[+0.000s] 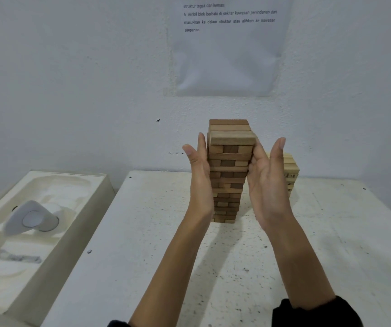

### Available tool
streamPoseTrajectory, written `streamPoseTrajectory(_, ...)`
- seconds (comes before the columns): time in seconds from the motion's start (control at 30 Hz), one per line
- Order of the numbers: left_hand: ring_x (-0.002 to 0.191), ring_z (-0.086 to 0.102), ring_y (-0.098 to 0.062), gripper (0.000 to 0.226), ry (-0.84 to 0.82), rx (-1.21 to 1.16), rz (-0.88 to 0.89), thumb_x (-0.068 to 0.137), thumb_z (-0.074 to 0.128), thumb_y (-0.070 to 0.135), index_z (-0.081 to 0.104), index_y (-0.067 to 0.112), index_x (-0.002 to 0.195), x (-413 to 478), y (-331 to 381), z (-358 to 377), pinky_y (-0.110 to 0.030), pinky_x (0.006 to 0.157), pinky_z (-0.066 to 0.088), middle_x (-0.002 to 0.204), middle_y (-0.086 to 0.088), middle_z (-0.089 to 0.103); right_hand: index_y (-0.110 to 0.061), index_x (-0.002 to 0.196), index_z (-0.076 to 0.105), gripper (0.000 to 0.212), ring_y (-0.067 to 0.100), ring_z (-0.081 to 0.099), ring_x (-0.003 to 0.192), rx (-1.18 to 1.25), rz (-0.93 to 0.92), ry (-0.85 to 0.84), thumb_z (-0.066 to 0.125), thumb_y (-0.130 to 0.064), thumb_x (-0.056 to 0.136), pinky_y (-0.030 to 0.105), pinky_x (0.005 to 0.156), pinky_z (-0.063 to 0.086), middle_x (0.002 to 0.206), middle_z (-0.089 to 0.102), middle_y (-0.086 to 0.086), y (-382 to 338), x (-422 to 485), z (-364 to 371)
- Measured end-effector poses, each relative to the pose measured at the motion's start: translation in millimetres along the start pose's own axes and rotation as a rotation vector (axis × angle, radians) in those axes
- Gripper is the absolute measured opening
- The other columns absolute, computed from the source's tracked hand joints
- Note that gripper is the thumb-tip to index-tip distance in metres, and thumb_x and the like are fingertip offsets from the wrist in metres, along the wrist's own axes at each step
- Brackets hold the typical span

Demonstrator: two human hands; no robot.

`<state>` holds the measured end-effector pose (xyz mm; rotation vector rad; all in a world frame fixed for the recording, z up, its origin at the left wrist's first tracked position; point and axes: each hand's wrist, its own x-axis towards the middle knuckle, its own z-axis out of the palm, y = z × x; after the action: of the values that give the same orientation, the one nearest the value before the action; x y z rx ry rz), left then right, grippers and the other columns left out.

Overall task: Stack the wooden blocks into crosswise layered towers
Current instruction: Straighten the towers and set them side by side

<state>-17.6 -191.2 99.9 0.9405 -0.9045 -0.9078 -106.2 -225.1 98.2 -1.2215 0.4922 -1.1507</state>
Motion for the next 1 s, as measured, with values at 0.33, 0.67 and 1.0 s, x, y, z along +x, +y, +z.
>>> streamPoseTrajectory(0.33, 0.1, 0.043, 0.022, 0.066, -0.078, 0.067, -0.006, 0.093, -0.01, 0.05, 0.019, 0.03, 0.149, -2.7, 0.7, 0.0, 0.005, 0.073, 0.038, 0.148, 0.011, 0.034, -0.027, 0.148, 0.025, 0.083, 0.004, 0.035, 0.134, -0.04, -0.004, -0.031, 0.015, -0.069, 0.077, 0.028, 0.111, 0.028, 0.148, 0.038, -0.007, 1.5, -0.8, -1.6)
streamPoseTrajectory(0.67, 0.11, 0.045, 0.013, 0.063, 0.044, 0.033, 0.02, 0.096, -0.002, 0.049, 0.028, 0.026, 0.147, -1.5, 0.1, -1.3, 0.005, 0.073, 0.038, 0.146, 0.009, 0.039, -0.026, 0.146, 0.025, 0.079, -0.002, 0.033, 0.133, -0.067, -0.053, 0.043, 0.016, -0.064, 0.078, 0.01, 0.096, 0.033, 0.149, 0.035, -0.011, 0.8, -4.0, 2.6)
streamPoseTrajectory(1.0, 0.133, 0.039, -0.013, 0.054, 0.403, 0.092, -0.176, 0.102, 0.014, 0.042, 0.044, 0.017, 0.138, -14.4, -62.9, -23.5, -0.032, 0.111, 0.024, 0.142, 0.0, 0.046, -0.032, 0.137, 0.035, 0.047, -0.024, 0.031, 0.12, -0.399, -0.098, 0.33, 0.03, -0.045, 0.092, 0.0, 0.098, 0.027, 0.132, 0.035, -0.031, 76.5, -60.2, -4.1)
